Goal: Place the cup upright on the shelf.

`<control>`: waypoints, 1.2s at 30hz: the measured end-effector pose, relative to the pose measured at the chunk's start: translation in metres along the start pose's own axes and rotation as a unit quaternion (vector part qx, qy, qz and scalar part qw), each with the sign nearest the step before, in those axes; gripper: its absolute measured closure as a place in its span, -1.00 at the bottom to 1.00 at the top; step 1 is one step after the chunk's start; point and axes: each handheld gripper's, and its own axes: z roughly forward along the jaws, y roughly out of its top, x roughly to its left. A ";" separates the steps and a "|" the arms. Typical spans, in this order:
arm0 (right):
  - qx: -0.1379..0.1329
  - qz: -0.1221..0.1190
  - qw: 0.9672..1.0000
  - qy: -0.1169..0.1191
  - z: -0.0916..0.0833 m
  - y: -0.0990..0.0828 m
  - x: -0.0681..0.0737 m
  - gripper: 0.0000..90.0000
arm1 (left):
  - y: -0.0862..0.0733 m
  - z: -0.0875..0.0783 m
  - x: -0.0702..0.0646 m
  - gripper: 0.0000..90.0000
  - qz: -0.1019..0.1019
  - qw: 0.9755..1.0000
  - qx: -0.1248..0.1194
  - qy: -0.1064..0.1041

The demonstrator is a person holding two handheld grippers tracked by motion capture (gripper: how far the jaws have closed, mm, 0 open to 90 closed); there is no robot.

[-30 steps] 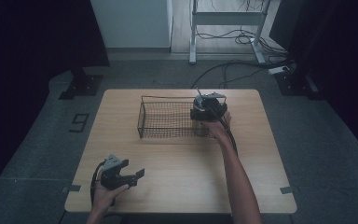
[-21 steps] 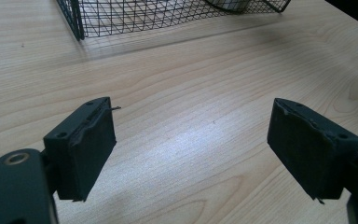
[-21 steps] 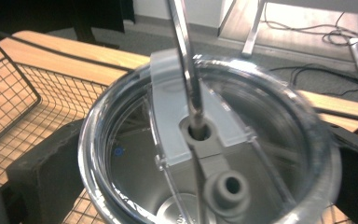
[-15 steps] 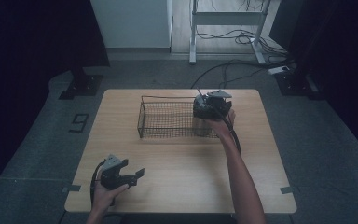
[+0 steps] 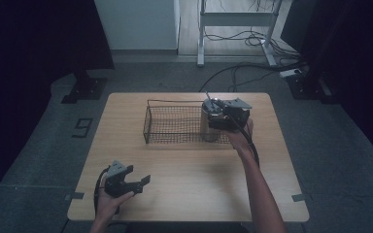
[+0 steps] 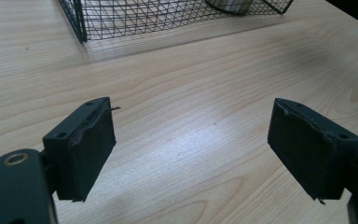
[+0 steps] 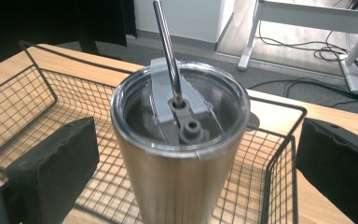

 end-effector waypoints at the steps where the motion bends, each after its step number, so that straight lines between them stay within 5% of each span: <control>1: 0.000 -0.001 1.000 0.001 -0.003 -0.002 0.000 -1.00 | 0.000 0.000 0.000 -0.66 0.001 1.000 0.001 0.000; 16: 0.001 -0.003 0.999 0.036 -0.037 -0.041 -0.008 -0.88 | 0.000 0.000 -0.001 -0.66 0.005 1.000 0.003 0.005; 36: 0.026 0.010 0.998 0.053 -0.072 -0.125 -0.011 -0.81 | -0.002 0.005 -0.005 -0.66 0.011 1.000 0.011 0.004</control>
